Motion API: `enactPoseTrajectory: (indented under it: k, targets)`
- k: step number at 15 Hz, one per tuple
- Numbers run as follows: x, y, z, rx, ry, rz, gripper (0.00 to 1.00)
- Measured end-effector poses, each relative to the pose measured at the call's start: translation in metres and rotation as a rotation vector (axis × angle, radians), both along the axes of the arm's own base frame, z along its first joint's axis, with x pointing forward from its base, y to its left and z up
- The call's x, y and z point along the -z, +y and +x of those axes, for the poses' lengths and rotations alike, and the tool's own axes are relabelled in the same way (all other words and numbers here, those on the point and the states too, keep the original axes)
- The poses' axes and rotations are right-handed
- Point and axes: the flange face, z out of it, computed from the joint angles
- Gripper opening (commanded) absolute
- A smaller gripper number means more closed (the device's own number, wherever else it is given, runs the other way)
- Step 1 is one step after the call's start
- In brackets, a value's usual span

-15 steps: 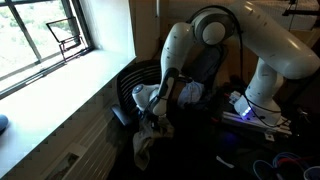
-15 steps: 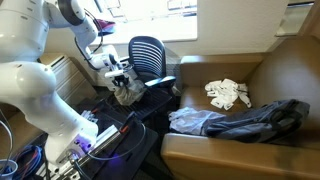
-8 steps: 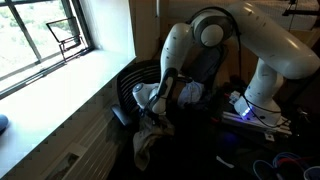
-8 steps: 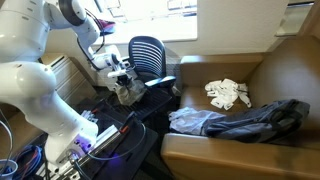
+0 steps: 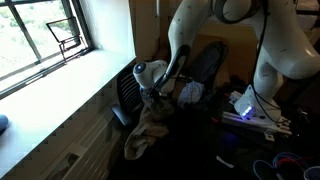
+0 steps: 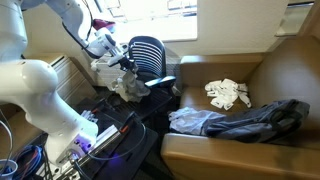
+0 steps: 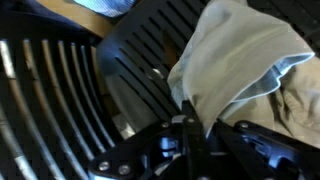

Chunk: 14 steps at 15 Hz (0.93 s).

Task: Move the bag and clothing from the black chair to the brown chair then hang the belt on the armrest of the black chair

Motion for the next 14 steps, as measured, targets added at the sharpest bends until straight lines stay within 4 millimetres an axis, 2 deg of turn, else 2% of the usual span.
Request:
enactPoseTrajectory:
  k: [3, 7, 9, 10, 12, 14]
  targets:
    - [-0.061, -0.009, -0.01, 0.098, -0.154, -0.019, 0.01]
    - [-0.13, -0.023, -0.041, 0.286, -0.289, 0.045, 0.01]
    - [-0.157, -0.036, -0.062, 0.278, -0.302, 0.013, 0.01]
    - [-0.166, -0.04, -0.078, 0.235, -0.269, 0.008, 0.03]
    - [-0.167, -0.037, -0.107, 0.165, -0.227, 0.031, 0.01]
    - [-0.161, -0.032, -0.118, 0.148, -0.213, 0.035, 0.01]
